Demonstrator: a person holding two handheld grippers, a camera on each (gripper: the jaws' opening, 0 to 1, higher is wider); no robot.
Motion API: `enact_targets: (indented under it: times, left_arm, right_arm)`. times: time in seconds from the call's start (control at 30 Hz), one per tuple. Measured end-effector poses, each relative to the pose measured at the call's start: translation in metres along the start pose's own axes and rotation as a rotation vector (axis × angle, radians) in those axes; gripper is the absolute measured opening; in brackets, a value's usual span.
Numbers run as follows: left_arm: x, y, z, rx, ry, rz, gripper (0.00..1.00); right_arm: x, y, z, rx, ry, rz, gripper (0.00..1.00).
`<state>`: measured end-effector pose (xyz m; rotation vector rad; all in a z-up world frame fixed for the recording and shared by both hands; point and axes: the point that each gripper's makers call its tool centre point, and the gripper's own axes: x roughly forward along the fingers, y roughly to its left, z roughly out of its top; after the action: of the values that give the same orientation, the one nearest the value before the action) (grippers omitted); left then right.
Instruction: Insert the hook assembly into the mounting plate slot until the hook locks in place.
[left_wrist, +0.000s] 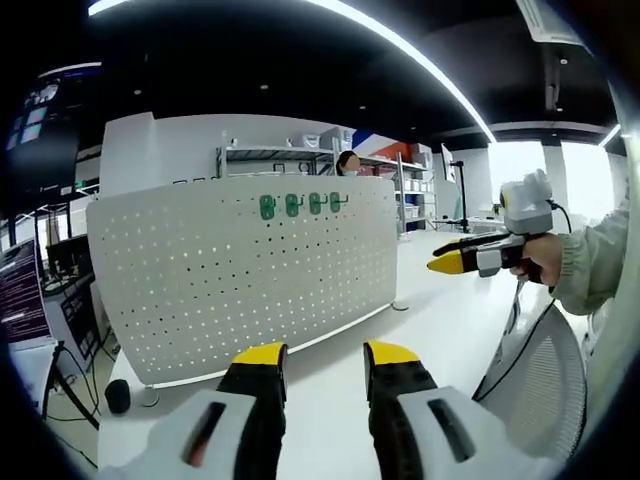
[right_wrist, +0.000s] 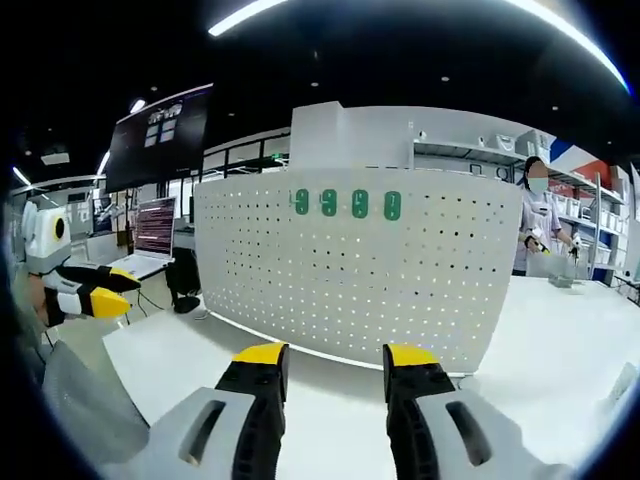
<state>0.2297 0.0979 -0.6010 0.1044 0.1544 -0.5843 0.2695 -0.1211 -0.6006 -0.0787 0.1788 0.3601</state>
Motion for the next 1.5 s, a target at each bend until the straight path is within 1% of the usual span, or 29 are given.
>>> enact_targets:
  times: [0.2,0.37,0.47,0.7,0.87,1.03,1.17,1.3,1.4,1.47,1.5]
  left_arm:
    - [0.000,-0.002,-0.003,-0.006,0.004,-0.004,0.32]
    - [0.000,-0.002,-0.006,-0.010,0.009,-0.006,0.33]
    - [-0.001,-0.001,-0.009,-0.017,0.014,-0.002,0.32]
    - [-0.005,0.001,-0.013,-0.022,0.023,0.003,0.33]
    - [-0.007,0.004,-0.017,-0.028,0.034,0.007,0.33]
    - [-0.008,0.006,-0.021,-0.032,0.040,0.012,0.33]
    - [-0.009,0.004,-0.023,-0.032,0.045,0.006,0.34]
    - [-0.011,0.002,-0.030,-0.028,0.066,-0.001,0.34]
    - [-0.015,0.000,-0.034,-0.034,0.072,-0.004,0.34]
    - [-0.016,-0.002,-0.036,-0.038,0.073,-0.007,0.34]
    - [-0.017,-0.003,-0.036,-0.039,0.072,-0.008,0.35]
  right_arm:
    - [-0.013,0.002,-0.009,0.012,0.019,0.000,0.38]
    - [-0.024,0.009,-0.016,0.001,0.035,0.015,0.39]
    - [-0.029,0.013,-0.021,0.023,0.047,0.027,0.39]
    - [-0.033,0.027,-0.027,0.024,0.065,0.061,0.40]
    - [-0.033,0.032,-0.026,0.030,0.062,0.072,0.41]
    - [-0.034,0.044,-0.031,0.037,0.072,0.098,0.42]
    - [-0.038,0.051,-0.033,0.040,0.078,0.113,0.42]
    - [-0.043,0.055,-0.038,0.033,0.081,0.114,0.44]
    - [-0.050,0.060,-0.038,0.037,0.071,0.114,0.45]
    - [-0.054,0.063,-0.039,0.019,0.066,0.116,0.46]
    - [-0.055,0.063,-0.039,0.033,0.064,0.114,0.46]
